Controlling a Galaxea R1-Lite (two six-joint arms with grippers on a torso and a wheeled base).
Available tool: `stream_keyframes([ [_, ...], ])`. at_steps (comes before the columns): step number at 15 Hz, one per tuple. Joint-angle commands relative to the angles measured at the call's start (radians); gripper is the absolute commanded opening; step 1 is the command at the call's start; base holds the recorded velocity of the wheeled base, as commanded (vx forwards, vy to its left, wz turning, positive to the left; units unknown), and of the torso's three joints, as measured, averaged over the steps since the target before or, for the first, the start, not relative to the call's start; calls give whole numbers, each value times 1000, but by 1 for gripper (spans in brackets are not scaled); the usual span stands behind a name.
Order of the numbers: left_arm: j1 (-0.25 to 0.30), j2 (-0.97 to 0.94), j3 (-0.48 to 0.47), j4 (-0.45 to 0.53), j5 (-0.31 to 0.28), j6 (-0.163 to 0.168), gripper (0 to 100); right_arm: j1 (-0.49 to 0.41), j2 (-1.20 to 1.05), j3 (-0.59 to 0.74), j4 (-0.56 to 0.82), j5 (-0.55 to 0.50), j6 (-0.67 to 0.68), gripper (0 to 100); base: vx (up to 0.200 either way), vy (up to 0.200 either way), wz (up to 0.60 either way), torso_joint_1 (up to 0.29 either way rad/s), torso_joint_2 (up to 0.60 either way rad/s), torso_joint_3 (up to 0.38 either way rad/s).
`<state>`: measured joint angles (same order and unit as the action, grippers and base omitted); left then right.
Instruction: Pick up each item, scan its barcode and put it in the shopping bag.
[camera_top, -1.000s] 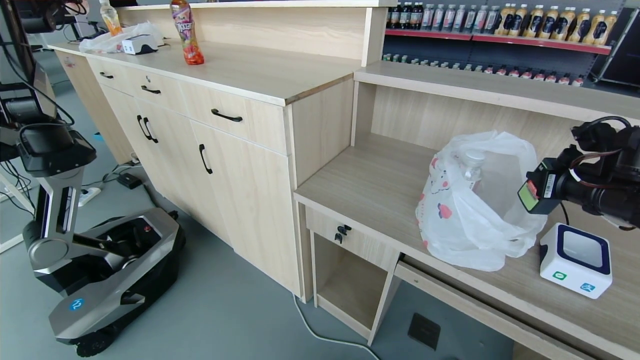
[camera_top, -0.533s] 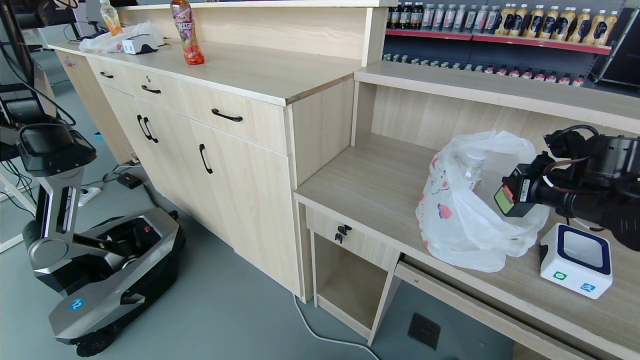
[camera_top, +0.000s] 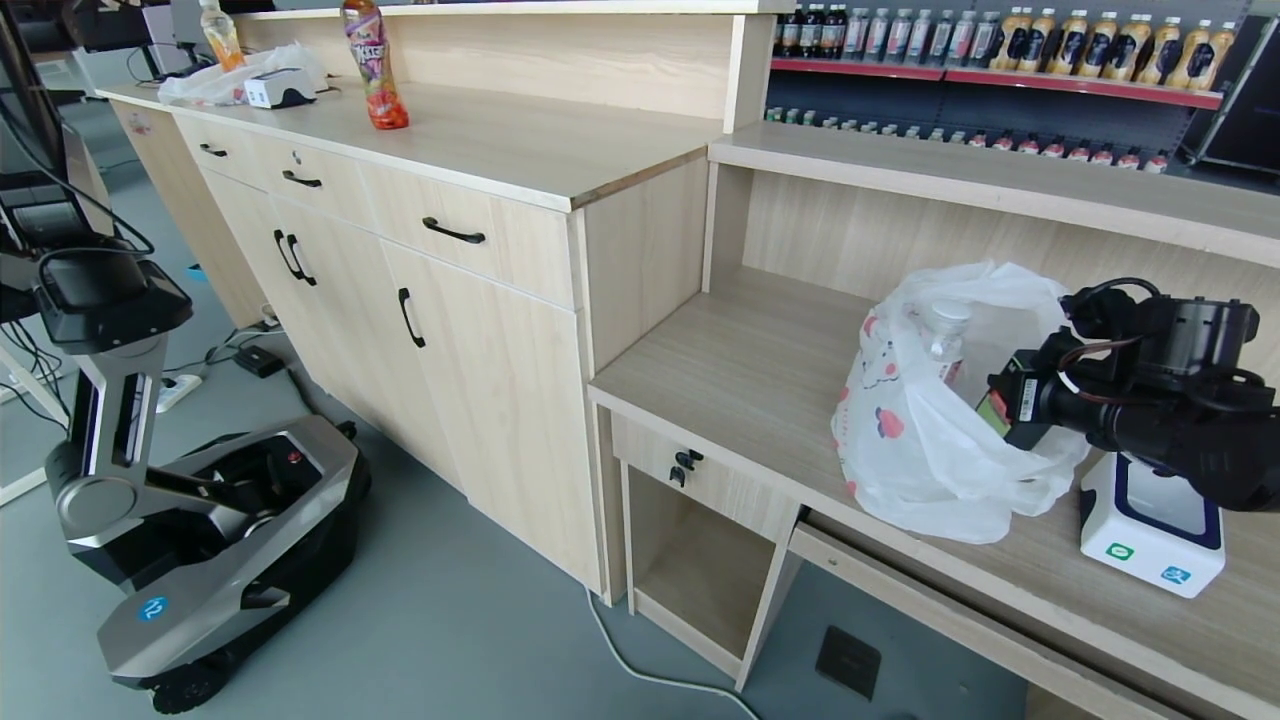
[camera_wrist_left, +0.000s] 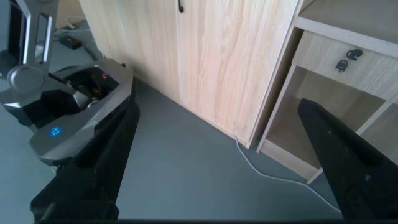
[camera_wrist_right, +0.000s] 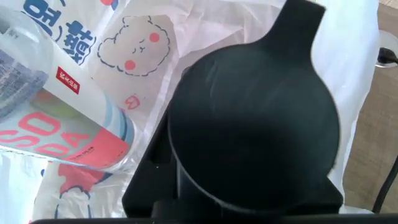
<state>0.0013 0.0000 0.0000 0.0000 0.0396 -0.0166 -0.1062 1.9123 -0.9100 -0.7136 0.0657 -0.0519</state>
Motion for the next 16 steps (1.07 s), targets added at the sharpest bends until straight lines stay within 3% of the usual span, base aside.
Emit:
stream_keyframes([
  [1,0,0,0,0,0,0,100,0,22,0,-1,0,0,0,0,0,0,0,0,0],
  [16,0,0,0,0,0,0,100,22,65,-15,-24,0,-5,0,0,0,0,0,0,0],
])
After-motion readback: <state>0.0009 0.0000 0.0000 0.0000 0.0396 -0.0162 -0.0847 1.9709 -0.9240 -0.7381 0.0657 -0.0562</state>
